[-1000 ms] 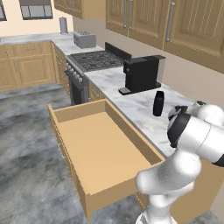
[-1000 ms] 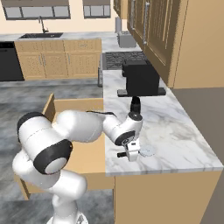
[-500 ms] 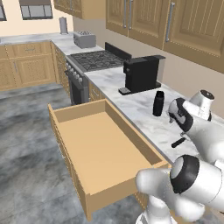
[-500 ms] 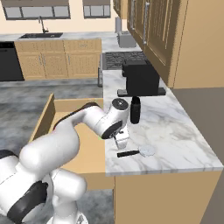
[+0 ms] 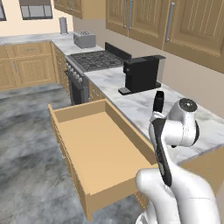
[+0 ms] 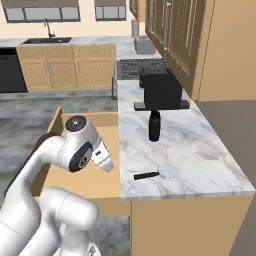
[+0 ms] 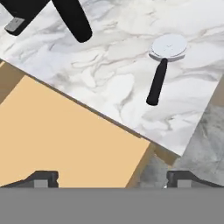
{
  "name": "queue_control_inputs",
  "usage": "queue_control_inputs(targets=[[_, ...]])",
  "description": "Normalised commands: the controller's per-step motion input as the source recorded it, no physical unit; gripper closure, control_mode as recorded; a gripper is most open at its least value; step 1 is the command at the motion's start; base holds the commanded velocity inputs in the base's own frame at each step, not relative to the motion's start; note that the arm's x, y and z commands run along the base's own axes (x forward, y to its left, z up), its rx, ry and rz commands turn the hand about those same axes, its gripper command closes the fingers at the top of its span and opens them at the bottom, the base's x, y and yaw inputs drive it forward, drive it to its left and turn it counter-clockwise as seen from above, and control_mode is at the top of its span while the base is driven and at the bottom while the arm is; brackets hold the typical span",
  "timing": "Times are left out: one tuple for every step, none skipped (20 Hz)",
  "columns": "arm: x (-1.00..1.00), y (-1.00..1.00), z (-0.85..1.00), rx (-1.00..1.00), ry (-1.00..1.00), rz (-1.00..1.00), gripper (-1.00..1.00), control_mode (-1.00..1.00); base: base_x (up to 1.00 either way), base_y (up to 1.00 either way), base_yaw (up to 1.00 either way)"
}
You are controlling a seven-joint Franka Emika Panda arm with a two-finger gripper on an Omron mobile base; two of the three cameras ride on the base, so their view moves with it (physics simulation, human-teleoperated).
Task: Pick the pizza cutter from the drawer and place it on the counter.
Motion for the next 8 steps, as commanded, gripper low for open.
queue_control_inputs(targets=[[-0.36,1.00,0.00,-0.41,-0.09,0.19,-1.00,-1.00,0.00,0.00,0.00],[-0.30,1.00,0.00,-0.39,-0.09,0.20,-1.00,-1.00,0.00,0.00,0.00],[-0.23,1.00,0.00,-0.34,-0.09,0.21,-1.00,-1.00,0.00,0.00,0.00],[-0.16,1.00,0.00,-0.31,-0.09,0.22,-1.00,-1.00,0.00,0.00,0.00],[-0.09,1.00,0.00,-0.27,-0.08,0.22,-1.00,-1.00,0.00,0.00,0.00],[0.00,1.00,0.16,-0.18,-0.07,0.23,-1.00,-1.00,0.00,0.00,0.00],[0.00,1.00,0.29,-0.12,-0.09,0.23,-1.00,-1.00,0.00,0.00,0.00],[0.00,0.99,0.38,-0.08,-0.14,0.25,-1.00,-1.00,0.00,0.00,0.00]])
